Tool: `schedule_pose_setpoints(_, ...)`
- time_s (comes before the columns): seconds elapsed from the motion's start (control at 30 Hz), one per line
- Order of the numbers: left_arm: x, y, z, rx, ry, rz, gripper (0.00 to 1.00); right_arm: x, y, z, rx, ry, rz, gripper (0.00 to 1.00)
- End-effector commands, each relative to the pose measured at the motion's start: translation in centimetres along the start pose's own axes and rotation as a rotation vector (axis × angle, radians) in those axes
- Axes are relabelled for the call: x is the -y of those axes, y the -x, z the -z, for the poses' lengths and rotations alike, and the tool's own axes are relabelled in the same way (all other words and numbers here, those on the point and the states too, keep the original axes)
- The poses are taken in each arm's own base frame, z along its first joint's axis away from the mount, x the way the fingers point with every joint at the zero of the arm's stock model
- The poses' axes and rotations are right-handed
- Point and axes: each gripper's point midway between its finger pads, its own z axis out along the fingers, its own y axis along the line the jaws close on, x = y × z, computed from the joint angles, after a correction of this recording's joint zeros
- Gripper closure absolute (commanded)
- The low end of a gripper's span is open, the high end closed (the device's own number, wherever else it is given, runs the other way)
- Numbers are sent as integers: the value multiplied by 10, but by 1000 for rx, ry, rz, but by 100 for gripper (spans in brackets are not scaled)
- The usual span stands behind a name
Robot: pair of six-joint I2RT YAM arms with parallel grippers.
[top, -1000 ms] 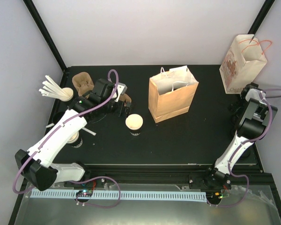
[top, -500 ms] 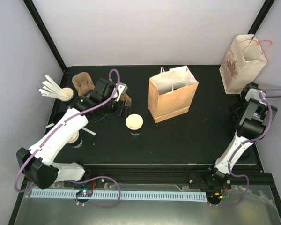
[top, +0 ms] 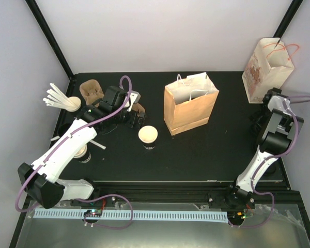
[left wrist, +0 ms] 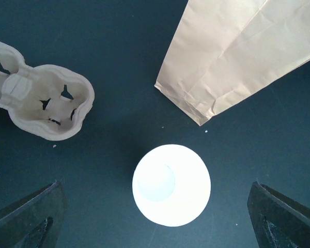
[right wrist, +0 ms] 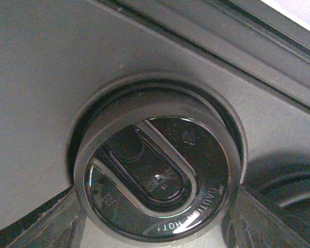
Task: Pack the takeout coffee
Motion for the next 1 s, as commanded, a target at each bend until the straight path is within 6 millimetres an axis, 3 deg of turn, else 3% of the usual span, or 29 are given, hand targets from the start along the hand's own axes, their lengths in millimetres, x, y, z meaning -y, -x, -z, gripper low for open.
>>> schedule_pose_setpoints(0.0,1,11,8,24,-4,-6,1,-23,-10,41,74,44,92,24)
schedule_pose_setpoints(0.17,2,8,8,12,-12,-2,1,-56,-57,84,145,97,272,24)
schedule_pose_setpoints(0.27,2,4,8,-4,-14,5,1,-72,-95,114,212,127,425,24)
schedule_pose_setpoints(0.33,3,2,8,-13,-16,10,1,-81,-113,146,304,134,517,24)
schedule_pose_setpoints(0.47,2,-4,1,-48,-19,19,1,-100,-146,231,534,242,660,24)
schedule_pose_setpoints(0.6,2,-9,-2,-77,-21,22,1,-98,-158,299,652,385,679,24)
schedule_pose_setpoints(0.83,3,-13,-2,-89,-26,24,1,-79,-164,400,857,640,725,22)
schedule_pose_setpoints(0.9,3,-13,-2,-91,-27,24,1,-79,-180,435,905,800,808,24)
schedule_pose_setpoints(0.97,3,-14,-1,-91,-25,25,1,-85,-213,465,912,1003,980,26)
